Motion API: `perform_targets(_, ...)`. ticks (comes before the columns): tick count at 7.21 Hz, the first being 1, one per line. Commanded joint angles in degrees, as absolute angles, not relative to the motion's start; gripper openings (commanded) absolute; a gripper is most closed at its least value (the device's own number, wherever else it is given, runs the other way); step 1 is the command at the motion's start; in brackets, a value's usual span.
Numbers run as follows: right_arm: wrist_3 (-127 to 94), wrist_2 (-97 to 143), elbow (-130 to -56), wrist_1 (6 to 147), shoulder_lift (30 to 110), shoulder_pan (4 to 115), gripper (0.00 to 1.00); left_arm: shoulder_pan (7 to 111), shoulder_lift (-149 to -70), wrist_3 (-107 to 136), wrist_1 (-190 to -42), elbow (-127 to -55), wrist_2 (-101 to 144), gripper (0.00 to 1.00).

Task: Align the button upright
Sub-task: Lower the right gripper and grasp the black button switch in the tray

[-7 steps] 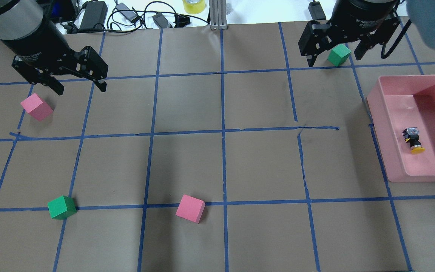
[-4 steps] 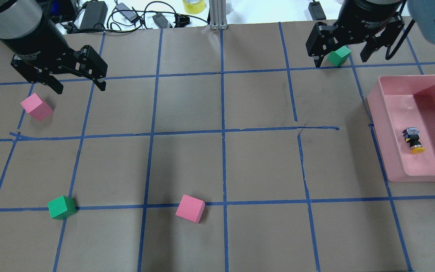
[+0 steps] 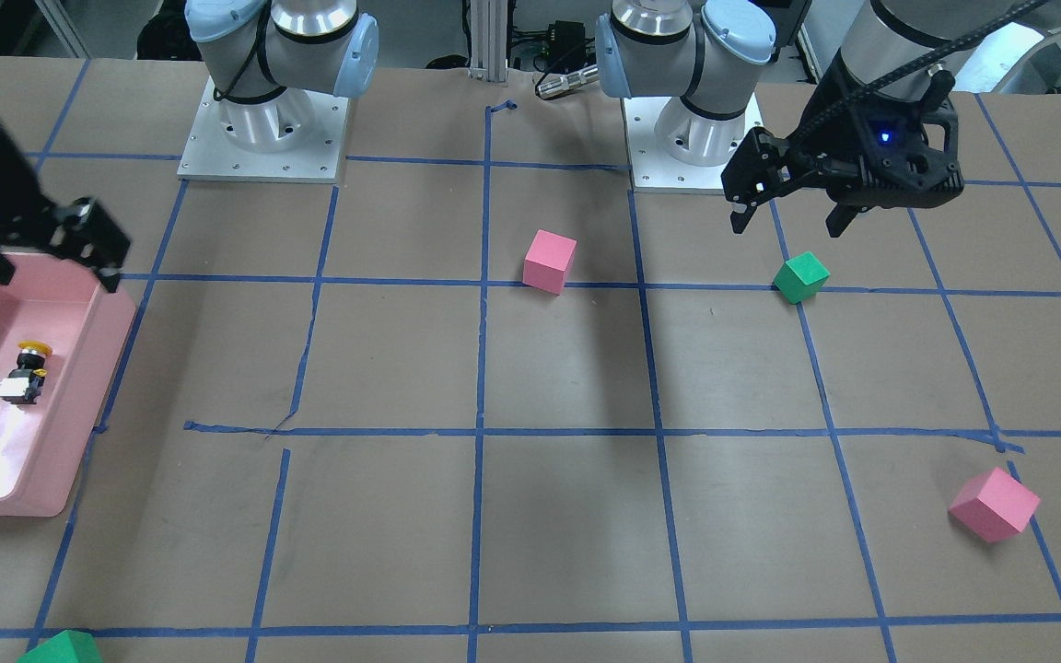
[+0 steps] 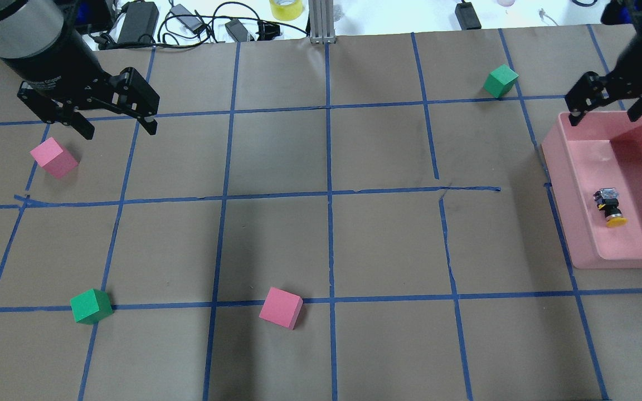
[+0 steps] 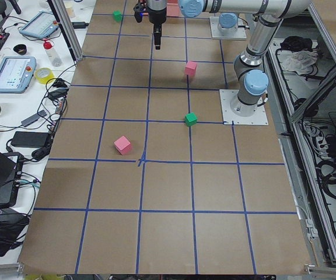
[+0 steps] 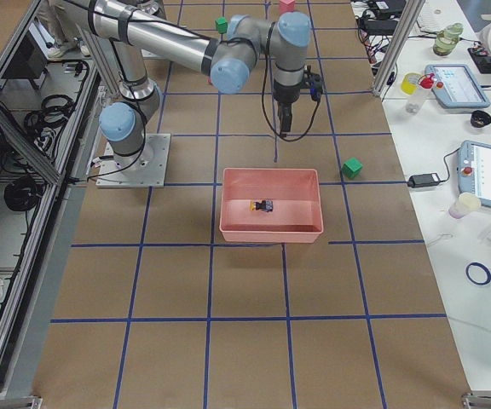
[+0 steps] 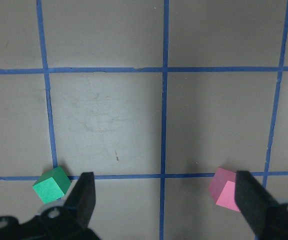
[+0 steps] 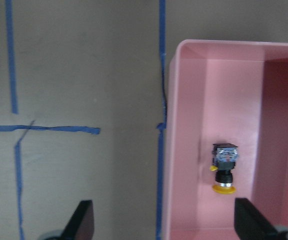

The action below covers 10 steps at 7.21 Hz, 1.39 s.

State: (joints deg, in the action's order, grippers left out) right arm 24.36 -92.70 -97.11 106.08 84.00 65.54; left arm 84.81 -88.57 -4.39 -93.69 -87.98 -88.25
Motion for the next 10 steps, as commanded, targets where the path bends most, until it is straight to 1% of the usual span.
perform_targets(1, 32.06, -92.64, -103.51, 117.99, 79.74, 54.61, 0.96, 84.81, -88.59, -4.39, -93.69, -87.89, -88.24, 1.00)
perform_targets(2, 35.39, -91.94, -105.80, 123.87, 76.93, 52.75, 0.97, 84.81, -88.59, -4.39, -93.69, -87.98, -88.24, 1.00)
perform_targets(4, 35.86, -91.41, -109.49, 128.30, 75.85, 52.21, 0.96, 84.81, -88.59, -4.39, -93.69, -88.15, -88.24, 1.00)
perform_targets(5, 35.86, -91.15, -112.12, 133.63, 74.81, 52.12, 0.97, 84.81, -88.59, -4.39, -93.69, -88.33, -88.24, 1.00)
perform_targets(6, 35.69, -91.14, -113.98, 135.77, 73.92, 52.12, 0.97, 84.81, -88.59, -4.66, -93.69, -88.68, -88.24, 1.00)
perform_targets(10, 35.60, -91.41, -114.87, 136.23, 71.99, 52.12, 0.98, 84.90, -88.77, -4.66, -93.87, -88.86, -88.24, 1.00)
